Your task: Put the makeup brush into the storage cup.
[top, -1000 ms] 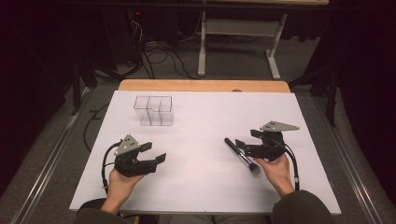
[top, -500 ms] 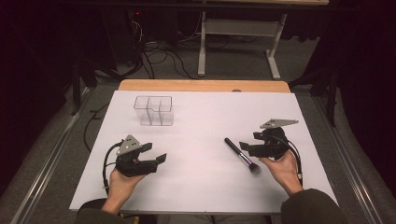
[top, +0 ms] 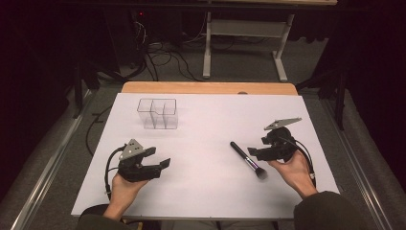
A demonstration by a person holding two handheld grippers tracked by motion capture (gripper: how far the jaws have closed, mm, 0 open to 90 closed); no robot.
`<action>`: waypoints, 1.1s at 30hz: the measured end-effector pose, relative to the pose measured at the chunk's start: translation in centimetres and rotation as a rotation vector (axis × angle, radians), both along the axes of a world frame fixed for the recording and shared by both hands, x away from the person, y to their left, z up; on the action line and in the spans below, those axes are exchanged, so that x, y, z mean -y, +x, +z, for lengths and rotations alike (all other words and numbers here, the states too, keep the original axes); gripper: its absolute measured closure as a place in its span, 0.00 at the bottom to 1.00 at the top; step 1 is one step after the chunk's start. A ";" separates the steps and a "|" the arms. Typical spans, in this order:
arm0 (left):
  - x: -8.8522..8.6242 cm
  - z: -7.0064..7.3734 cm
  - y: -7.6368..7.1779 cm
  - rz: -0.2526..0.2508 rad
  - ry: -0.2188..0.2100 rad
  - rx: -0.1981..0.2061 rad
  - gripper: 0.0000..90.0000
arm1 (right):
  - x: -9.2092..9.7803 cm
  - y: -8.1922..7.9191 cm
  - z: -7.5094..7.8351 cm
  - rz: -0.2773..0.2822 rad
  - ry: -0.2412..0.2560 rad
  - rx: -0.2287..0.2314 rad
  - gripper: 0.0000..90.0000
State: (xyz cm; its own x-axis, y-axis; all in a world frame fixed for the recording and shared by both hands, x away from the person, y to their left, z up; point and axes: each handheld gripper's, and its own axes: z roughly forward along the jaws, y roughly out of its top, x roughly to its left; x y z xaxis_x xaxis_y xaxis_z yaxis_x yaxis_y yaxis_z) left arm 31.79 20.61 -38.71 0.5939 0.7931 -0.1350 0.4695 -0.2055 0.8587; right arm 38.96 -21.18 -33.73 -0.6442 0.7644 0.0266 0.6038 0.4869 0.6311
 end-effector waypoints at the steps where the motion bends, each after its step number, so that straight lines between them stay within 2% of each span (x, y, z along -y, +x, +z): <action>1: 0.0 0.0 0.1 0.001 0.000 -0.001 0.32 | -0.1 0.0 0.1 -0.003 -0.012 -0.014 0.38; 4: 0.2 0.0 0.1 -0.003 0.017 -0.002 0.32 | -0.3 0.1 0.1 0.004 -0.042 -0.042 0.38; 12: 0.1 0.0 0.1 -0.005 0.003 -0.003 0.32 | -0.7 0.5 0.1 0.016 -0.100 -0.097 0.41; 15: 0.3 -0.1 0.1 -0.008 0.022 -0.003 0.32 | -0.9 0.6 0.0 0.021 -0.124 -0.116 0.42; 19: 0.1 0.0 0.0 -0.007 0.015 -0.002 0.32 | -1.1 0.6 0.1 0.025 -0.157 -0.139 0.43; 21: 0.1 0.0 0.0 -0.016 -0.005 0.004 0.32 | -1.3 0.7 0.1 0.030 -0.162 -0.144 0.45; 26: 0.4 0.0 0.0 -0.036 0.010 0.005 0.32 | -1.6 0.9 -0.1 0.040 -0.193 -0.173 0.48; 28: 0.4 0.0 -0.1 -0.035 0.008 0.005 0.32 | -1.7 1.0 -0.2 0.037 -0.218 -0.189 0.49; 33: 0.3 0.0 0.0 -0.028 0.001 0.005 0.32 | -1.9 1.3 -0.6 0.041 -0.239 -0.224 0.51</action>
State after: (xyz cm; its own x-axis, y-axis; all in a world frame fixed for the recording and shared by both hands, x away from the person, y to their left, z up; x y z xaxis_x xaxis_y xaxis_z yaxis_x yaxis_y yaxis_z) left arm 31.79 20.29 -38.72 0.6166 0.7763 -0.1308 0.4590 -0.2195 0.8609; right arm 40.22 -19.23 -34.31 -0.6728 0.7398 -0.0060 0.6917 0.6319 0.3497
